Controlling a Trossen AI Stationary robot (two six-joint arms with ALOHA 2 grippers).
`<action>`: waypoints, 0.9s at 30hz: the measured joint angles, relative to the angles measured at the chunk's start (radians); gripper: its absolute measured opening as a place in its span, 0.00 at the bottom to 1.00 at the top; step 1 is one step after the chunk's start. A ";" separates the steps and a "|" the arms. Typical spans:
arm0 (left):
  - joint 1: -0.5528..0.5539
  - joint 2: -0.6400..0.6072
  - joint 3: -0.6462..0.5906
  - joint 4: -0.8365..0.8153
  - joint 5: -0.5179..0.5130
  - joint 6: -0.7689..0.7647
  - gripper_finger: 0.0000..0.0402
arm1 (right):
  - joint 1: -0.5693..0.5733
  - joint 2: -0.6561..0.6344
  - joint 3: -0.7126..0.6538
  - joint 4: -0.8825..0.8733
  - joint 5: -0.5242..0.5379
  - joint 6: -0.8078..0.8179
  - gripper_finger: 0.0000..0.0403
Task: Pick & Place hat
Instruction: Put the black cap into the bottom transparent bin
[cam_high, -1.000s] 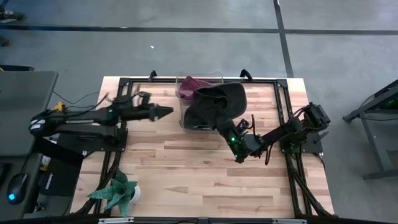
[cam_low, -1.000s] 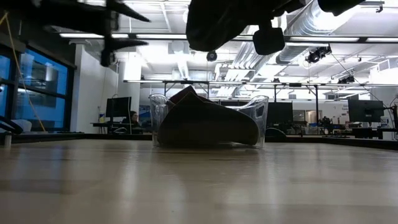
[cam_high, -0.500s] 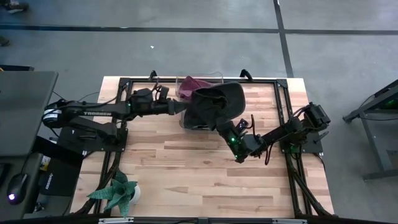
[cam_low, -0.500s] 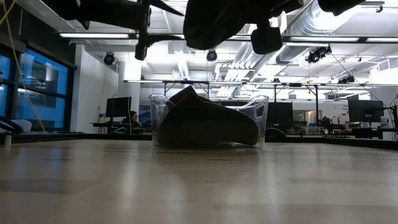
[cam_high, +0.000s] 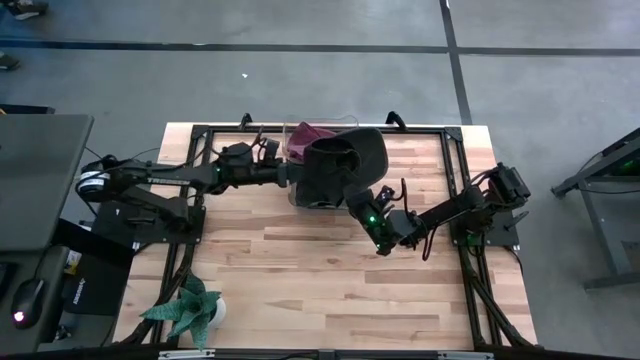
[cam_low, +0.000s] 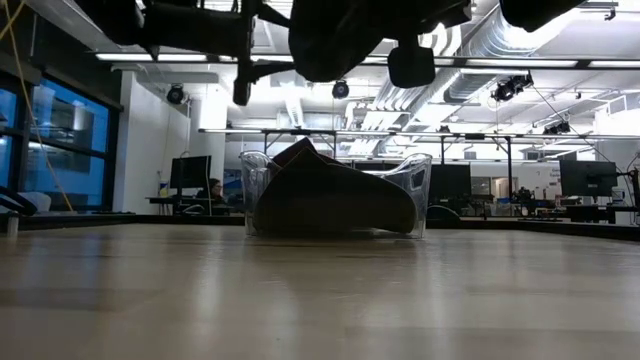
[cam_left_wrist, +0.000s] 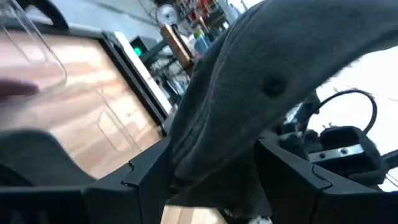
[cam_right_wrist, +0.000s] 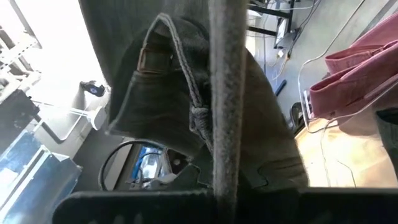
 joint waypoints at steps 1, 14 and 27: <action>0.000 0.011 0.000 0.015 0.011 -0.006 0.54 | -0.003 0.000 0.000 0.000 -0.005 0.000 0.01; -0.011 0.021 0.000 0.035 -0.077 0.262 0.54 | -0.003 0.000 0.000 0.011 -0.004 0.000 0.01; -0.079 0.046 0.031 0.042 -0.089 0.372 0.54 | -0.018 -0.001 0.007 0.010 -0.038 0.010 0.01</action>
